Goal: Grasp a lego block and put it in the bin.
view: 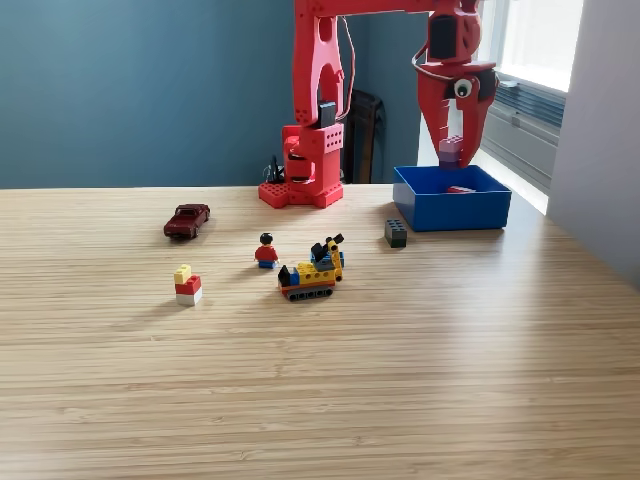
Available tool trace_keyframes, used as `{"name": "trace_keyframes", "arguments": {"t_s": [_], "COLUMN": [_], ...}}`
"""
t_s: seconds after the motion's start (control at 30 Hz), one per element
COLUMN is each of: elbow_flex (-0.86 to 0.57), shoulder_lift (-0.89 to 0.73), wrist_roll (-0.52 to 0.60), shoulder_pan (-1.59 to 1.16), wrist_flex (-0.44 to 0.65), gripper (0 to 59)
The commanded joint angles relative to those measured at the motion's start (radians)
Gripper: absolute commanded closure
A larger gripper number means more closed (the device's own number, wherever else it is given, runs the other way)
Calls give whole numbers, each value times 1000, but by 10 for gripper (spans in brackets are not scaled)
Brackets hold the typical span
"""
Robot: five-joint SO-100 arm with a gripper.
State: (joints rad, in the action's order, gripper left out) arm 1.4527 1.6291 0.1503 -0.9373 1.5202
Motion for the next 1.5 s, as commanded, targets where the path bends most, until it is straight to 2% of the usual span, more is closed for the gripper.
{"name": "trace_keyframes", "arguments": {"t_s": [0.03, 0.23, 0.43, 0.47, 0.53, 0.57, 0.63, 0.7, 0.83, 1.2, 1.5], "elbow_flex": [-31, 18, 34, 34, 35, 35, 35, 35, 31, -26, -26], "shoulder_lift": [87, 87, 87, 87, 87, 87, 87, 87, 87, 87, 87], "wrist_roll": [9, -17, -32, -35, -40, -40, -37, -35, -35, 0, 28], "shoulder_pan": [-172, -290, -298, -298, -298, -299, -299, -301, -299, -94, 268], "wrist_flex": [8, 6, 5, 3, 3, 3, 3, 3, 3, -11, -63], "gripper": [586, 586, 584, 546, 394, 354, 306, 292, 308, 494, 518]}}
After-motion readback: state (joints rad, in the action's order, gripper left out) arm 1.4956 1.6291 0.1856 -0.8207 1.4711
